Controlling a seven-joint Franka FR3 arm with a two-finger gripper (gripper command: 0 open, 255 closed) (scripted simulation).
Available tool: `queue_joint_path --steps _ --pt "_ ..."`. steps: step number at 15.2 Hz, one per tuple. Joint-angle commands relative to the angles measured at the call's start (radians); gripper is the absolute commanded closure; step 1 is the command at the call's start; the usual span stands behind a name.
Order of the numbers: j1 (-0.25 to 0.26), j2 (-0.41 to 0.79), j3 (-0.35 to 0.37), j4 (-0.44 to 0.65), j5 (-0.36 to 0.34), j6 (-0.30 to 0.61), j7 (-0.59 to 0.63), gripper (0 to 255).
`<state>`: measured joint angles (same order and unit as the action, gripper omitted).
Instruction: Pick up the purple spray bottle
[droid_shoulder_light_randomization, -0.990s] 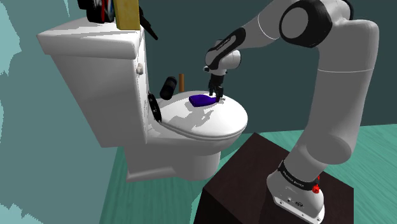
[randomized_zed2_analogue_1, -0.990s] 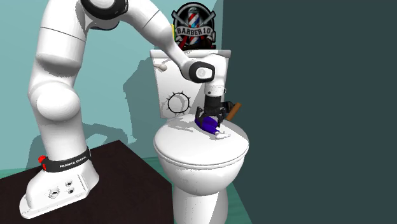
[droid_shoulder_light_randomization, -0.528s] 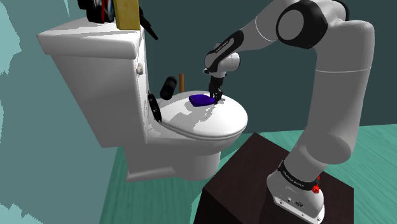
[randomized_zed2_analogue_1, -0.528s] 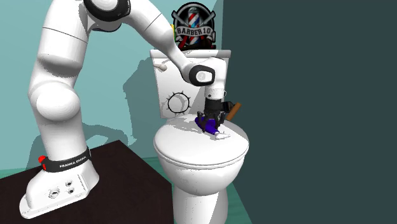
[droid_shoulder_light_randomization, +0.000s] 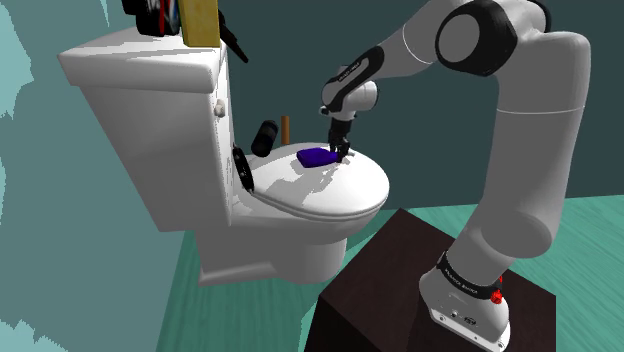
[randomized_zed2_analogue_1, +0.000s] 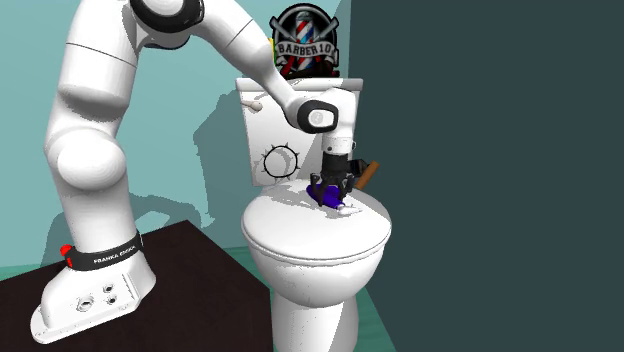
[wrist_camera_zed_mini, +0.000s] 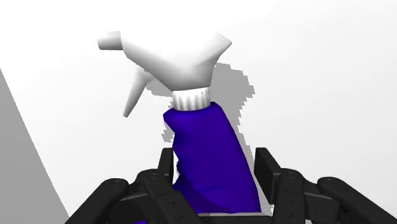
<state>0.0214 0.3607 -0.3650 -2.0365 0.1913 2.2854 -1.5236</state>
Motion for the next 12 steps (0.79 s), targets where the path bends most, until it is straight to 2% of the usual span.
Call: queue_joint_path --steps 1,12 --pt "0.005 -0.019 -0.004 0.003 -0.01 -0.02 0.008 255" --pt "0.019 -0.11 -0.023 0.042 -0.059 -0.143 0.042 255"
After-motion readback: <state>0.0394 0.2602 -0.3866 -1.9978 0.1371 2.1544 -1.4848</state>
